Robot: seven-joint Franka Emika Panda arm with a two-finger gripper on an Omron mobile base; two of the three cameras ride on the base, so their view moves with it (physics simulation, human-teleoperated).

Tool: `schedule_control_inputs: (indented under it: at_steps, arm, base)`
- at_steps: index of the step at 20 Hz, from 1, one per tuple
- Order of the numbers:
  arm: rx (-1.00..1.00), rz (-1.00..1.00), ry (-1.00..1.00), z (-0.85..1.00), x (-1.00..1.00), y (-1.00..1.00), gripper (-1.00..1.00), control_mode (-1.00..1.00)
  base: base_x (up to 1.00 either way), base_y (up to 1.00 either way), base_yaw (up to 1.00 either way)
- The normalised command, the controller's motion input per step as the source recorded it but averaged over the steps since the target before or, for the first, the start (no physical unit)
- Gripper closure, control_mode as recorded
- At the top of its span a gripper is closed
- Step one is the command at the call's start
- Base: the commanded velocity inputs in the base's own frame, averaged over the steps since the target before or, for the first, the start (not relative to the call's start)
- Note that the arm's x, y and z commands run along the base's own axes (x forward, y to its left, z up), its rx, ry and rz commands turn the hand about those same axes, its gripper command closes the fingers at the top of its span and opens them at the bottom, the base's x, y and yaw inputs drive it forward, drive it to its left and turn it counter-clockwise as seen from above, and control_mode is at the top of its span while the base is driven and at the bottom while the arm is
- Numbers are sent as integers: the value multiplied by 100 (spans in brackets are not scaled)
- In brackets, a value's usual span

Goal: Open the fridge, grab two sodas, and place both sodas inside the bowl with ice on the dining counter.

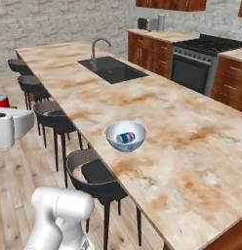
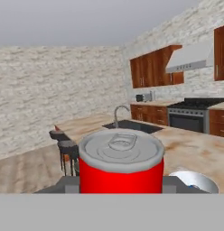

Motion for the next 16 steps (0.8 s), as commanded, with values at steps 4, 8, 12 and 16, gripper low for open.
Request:
schedule_control_inputs:
  at_steps: [4, 8, 12, 16]
  arm:
    - [0, 0, 0, 0, 0, 0, 100, 100]
    - [0, 0, 0, 0, 0, 0, 100, 100]
    - [0, 0, 0, 0, 0, 0, 100, 100]
    - [0, 0, 0, 0, 0, 0, 100, 100]
  base:
    - [55, 66, -51]
    - [55, 63, -53]
    - [48, 49, -59]
    - [59, 46, -60]
